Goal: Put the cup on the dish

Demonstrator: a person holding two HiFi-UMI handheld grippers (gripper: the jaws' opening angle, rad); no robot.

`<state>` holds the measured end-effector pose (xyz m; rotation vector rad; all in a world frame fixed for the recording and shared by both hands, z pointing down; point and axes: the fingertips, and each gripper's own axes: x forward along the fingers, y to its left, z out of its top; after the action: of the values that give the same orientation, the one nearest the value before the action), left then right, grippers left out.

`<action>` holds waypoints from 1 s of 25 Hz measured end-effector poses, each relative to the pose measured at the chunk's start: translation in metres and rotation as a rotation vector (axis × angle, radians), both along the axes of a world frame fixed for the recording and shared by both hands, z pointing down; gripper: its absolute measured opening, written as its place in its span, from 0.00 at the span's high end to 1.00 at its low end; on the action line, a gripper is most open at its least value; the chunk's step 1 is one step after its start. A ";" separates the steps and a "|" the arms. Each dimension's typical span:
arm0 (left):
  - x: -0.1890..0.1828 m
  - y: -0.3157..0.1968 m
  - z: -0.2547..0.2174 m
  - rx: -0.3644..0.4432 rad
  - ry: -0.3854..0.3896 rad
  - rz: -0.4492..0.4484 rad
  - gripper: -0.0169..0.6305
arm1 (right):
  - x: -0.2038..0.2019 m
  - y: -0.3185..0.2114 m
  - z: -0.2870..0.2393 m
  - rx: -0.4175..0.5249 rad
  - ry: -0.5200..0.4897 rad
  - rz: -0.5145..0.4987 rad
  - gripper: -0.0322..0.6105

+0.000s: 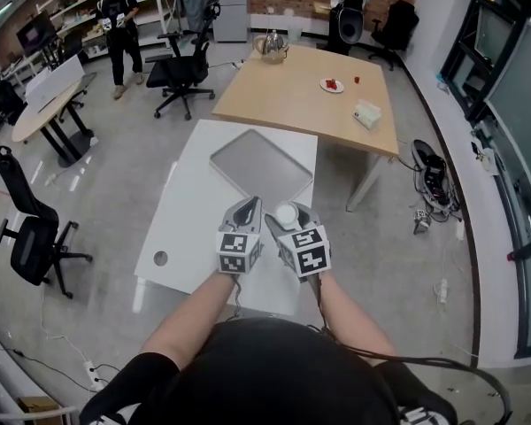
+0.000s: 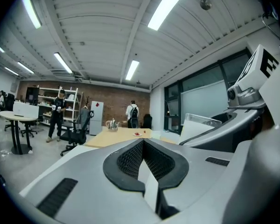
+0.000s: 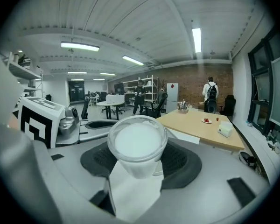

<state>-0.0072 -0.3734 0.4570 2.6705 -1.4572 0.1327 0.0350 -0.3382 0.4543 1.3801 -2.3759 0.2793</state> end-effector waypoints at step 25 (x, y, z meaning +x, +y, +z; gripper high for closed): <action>0.001 -0.096 0.035 -0.028 -0.029 -0.009 0.96 | 0.008 -0.110 0.034 -0.060 -0.002 -0.011 0.58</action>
<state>-0.0063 -0.4694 0.4925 2.6506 -1.4643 0.1908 0.0427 -0.4477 0.4882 1.3397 -2.3560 0.3459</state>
